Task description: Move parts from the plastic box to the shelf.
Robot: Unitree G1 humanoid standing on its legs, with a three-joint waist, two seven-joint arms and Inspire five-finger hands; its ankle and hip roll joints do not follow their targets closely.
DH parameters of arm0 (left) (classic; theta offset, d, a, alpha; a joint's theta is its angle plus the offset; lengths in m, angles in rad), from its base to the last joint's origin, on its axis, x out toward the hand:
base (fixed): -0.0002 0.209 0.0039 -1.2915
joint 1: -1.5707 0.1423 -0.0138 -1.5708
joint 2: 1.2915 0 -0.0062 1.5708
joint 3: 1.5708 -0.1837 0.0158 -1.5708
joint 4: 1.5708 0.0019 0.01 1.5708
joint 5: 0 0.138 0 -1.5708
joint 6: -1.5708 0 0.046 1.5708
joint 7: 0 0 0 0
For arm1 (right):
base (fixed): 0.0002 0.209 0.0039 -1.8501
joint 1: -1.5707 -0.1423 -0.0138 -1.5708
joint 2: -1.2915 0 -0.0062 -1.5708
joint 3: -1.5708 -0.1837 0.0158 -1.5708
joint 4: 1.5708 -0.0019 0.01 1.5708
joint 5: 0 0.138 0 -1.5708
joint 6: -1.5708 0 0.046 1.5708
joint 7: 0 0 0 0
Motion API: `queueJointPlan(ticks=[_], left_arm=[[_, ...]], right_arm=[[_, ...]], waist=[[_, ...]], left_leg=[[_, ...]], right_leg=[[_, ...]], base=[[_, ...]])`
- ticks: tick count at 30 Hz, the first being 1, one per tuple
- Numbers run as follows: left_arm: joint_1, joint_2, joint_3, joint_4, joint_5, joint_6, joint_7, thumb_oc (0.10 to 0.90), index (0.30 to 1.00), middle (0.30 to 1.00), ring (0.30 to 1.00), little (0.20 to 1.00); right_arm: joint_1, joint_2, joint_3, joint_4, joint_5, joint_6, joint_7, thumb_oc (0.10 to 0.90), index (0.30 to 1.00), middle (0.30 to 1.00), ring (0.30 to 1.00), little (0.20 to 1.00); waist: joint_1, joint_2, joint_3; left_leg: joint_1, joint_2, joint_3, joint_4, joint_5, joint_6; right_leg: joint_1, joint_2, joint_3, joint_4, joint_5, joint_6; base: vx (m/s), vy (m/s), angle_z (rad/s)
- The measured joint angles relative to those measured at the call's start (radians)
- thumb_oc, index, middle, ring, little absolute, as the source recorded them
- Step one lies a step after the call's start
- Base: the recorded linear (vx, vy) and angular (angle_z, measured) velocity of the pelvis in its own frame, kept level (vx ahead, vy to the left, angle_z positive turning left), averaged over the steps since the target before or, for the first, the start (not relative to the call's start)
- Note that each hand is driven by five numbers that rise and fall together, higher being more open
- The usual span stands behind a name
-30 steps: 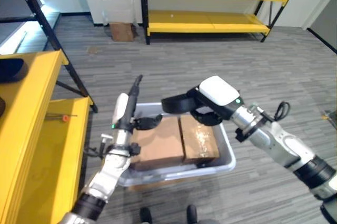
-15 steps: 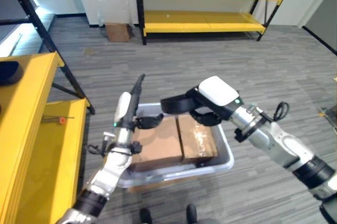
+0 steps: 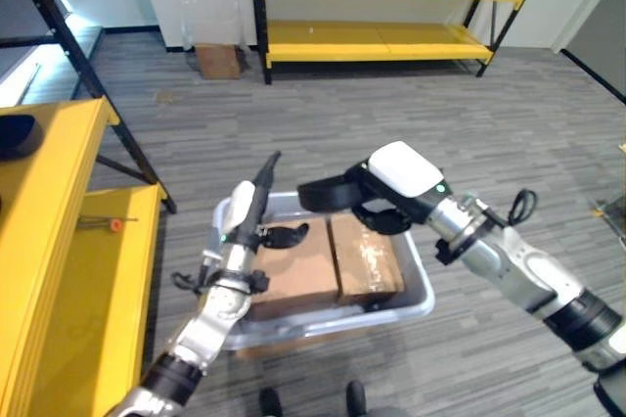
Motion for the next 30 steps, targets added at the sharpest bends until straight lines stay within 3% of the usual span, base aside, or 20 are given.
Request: queueJointPlan(ticks=[20,30], left_arm=[[-0.004,-0.001,-0.017,0.0,0.0,0.0,-0.001,0.9,1.0,1.0,1.0,1.0],[-0.01,0.0,-0.02,0.0,0.006,0.001,0.002,0.9,1.0,1.0,1.0,1.0]], right_arm=[[-0.018,0.024,0.029,0.0,0.019,-0.006,0.001,0.4,0.3,0.3,0.3,0.3],[-0.067,0.028,0.099,0.0,0.019,-0.003,0.016,0.4,0.3,0.3,0.3,0.3]], waist=[[0.0,0.001,-0.001],[0.002,0.002,-0.001]], left_leg=[[0.001,0.0,-0.001,0.0,0.0,0.0],[0.001,-0.001,-0.004,0.0,0.001,0.0]], right_leg=[[0.001,0.0,0.0,0.0,0.0,0.0],[0.002,-0.001,-0.002,0.0,0.0,0.0]], base=[[0.0,0.0,0.0],[0.0,0.0,0.0]])
